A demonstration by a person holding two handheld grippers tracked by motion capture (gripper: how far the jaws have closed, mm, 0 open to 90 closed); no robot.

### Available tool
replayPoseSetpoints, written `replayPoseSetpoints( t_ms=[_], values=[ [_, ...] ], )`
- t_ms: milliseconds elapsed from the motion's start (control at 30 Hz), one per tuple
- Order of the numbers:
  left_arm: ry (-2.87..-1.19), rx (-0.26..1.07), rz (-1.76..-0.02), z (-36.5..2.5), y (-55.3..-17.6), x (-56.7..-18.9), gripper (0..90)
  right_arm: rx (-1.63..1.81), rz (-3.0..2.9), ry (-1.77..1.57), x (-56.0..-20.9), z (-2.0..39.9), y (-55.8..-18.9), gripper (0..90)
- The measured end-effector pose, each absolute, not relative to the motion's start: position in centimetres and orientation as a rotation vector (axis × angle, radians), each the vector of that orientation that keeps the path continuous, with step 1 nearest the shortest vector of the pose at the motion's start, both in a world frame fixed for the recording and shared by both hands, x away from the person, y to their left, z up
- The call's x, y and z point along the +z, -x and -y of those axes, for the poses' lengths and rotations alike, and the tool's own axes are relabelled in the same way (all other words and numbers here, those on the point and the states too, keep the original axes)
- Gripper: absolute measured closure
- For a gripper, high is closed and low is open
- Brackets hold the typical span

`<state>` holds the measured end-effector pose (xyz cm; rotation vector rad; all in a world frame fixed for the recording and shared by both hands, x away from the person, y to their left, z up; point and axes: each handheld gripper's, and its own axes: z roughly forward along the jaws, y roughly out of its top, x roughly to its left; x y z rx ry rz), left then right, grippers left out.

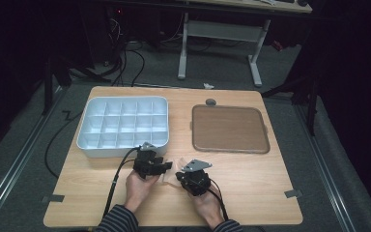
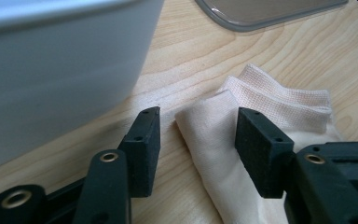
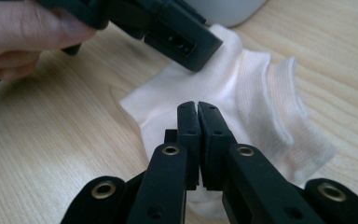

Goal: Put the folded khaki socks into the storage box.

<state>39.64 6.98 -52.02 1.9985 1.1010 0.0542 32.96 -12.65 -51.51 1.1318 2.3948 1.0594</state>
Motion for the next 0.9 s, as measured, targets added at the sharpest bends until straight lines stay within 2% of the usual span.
replayPoseSetpoints(
  t_ms=[467,600,900],
  values=[
    [-2.018,0.042,-1.096,-6.72,-39.71,-52.68,55.4,1.048,-2.427,-1.129,-52.29,12.66,-32.91,88.7],
    [-2.039,0.059,-1.064,-6.55,-39.55,-52.75,63.0,1.04,-2.429,-1.121,-52.29,12.53,-32.83,88.8],
    [-2.048,0.004,-1.036,-6.73,-39.53,-52.77,82.1,1.041,-2.444,-1.117,-52.26,12.44,-32.66,88.8]
  ],
)
